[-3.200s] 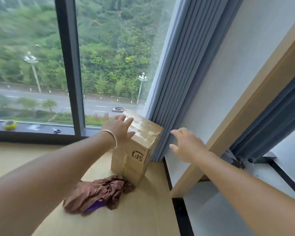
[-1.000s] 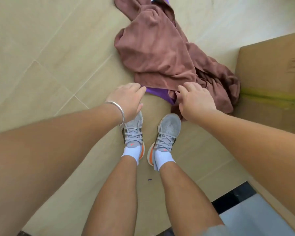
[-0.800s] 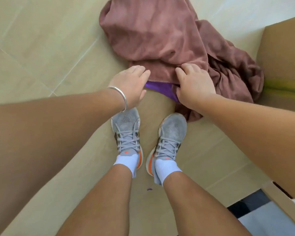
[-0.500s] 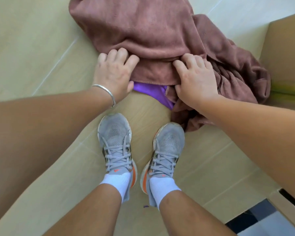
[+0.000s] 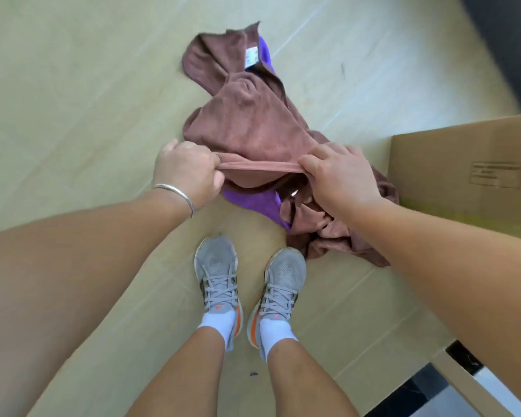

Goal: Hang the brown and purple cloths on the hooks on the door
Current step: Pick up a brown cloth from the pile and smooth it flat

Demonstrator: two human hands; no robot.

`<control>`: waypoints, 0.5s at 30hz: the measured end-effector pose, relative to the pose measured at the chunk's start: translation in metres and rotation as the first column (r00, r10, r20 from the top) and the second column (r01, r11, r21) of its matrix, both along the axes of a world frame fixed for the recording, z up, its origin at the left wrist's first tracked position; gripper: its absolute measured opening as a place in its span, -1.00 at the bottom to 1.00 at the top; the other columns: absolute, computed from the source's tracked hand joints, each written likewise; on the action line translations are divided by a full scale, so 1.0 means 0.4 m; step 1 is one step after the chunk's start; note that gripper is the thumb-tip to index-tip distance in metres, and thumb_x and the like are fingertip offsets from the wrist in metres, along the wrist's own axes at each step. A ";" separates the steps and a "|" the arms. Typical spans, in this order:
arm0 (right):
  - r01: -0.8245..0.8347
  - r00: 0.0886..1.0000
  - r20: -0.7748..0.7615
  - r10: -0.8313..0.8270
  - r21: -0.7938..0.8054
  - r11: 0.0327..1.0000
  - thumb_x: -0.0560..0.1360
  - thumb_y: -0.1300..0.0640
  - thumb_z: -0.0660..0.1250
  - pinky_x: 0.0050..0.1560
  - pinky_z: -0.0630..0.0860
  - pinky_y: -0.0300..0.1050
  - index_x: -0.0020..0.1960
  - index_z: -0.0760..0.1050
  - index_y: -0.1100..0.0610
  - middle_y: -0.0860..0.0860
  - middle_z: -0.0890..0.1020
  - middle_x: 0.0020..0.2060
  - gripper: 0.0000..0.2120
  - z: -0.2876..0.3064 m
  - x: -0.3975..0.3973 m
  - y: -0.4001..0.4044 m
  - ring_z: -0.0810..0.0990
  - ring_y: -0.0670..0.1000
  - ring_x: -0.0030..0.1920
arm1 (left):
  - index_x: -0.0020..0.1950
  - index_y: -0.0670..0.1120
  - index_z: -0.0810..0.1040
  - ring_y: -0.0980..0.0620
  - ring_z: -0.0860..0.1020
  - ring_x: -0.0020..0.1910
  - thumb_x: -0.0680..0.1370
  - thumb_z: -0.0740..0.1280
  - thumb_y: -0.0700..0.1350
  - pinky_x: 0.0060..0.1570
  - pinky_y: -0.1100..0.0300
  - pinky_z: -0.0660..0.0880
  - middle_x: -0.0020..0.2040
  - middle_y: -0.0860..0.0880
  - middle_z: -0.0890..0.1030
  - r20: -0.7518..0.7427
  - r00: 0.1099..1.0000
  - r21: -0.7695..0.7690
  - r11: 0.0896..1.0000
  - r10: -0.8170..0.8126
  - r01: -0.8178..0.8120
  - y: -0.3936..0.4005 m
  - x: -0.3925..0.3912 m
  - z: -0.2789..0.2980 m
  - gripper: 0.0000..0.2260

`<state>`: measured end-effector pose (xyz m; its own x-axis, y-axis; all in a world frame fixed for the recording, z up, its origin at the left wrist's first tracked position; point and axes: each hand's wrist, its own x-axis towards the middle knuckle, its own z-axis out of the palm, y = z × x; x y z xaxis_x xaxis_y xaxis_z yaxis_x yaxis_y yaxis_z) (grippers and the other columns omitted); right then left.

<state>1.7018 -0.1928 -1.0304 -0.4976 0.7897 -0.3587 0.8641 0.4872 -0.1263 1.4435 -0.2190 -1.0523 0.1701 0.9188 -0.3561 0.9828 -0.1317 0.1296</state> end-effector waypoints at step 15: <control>-0.186 0.979 -0.006 0.203 0.372 0.910 0.49 0.26 0.16 0.01 0.34 -0.03 0.11 0.50 0.04 -0.01 0.62 -0.09 -0.73 0.795 -0.459 0.500 0.53 0.12 -0.01 | -0.03 -0.07 0.58 -0.18 0.44 -0.29 0.50 0.19 -0.21 -0.28 0.11 0.18 -0.20 -0.16 0.60 0.066 0.863 0.408 0.776 0.500 -0.481 0.305 -0.522 0.737 -0.81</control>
